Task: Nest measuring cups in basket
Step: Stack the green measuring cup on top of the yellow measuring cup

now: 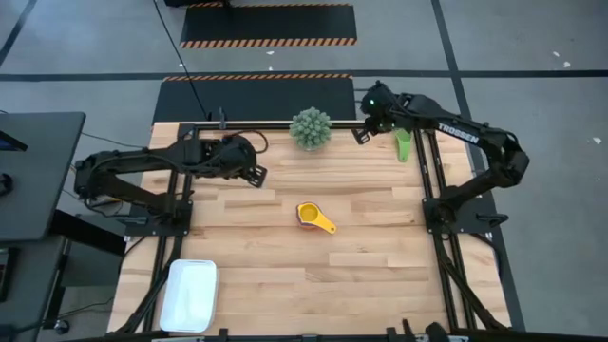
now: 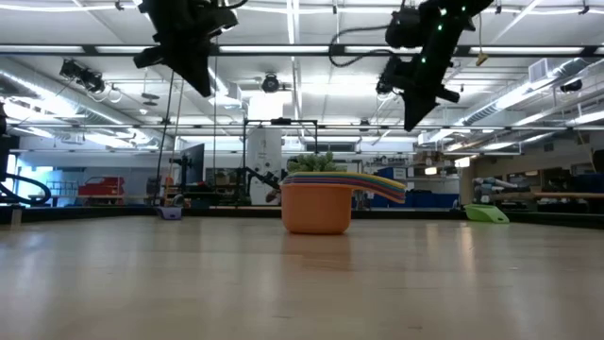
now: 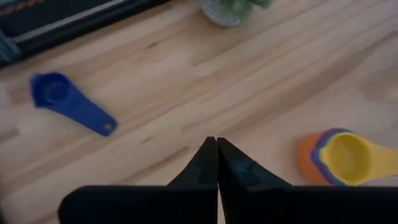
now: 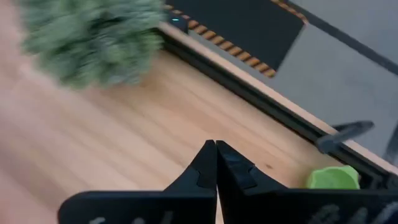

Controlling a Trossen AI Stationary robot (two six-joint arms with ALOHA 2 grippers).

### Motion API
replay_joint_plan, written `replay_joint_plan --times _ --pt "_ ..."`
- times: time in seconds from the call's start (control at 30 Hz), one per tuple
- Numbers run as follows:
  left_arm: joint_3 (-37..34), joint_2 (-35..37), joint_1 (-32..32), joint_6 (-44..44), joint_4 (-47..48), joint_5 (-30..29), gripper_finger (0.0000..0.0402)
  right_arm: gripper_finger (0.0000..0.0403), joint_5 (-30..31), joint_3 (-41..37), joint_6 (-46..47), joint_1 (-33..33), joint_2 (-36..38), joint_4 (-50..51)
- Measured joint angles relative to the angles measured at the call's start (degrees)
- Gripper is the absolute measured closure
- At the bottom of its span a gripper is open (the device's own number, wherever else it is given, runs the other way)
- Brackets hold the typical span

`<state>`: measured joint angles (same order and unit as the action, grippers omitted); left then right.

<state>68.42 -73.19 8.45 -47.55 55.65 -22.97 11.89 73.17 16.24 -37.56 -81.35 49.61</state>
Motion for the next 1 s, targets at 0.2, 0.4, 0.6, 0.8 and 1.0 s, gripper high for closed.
replay_joint_plan --times 0.2,0.4,0.6,0.8,1.0 --pt "-0.1 1.3 3.6 6.5 1.5 0.3 0.0395 0.0381 -1.2 0.0 1.0 -6.1 -1.6 0.7" --pt "-0.1 1.4 7.6 10.4 1.6 2.2 0.0394 0.0332 -1.8 0.0 8.3 -9.6 -3.8 5.2" --pt "-0.1 1.4 11.7 10.8 0.6 5.4 0.0394 0.0275 1.7 0.0 7.1 -13.2 -8.3 6.4" --pt "-0.1 1.4 14.5 10.8 -0.6 7.0 0.0393 0.0242 2.0 0.0 7.6 -16.6 -15.1 7.2" --pt "-0.1 1.4 15.3 10.8 -1.6 7.8 0.0393 0.0247 3.1 0.0 6.7 -19.3 -21.3 8.0"
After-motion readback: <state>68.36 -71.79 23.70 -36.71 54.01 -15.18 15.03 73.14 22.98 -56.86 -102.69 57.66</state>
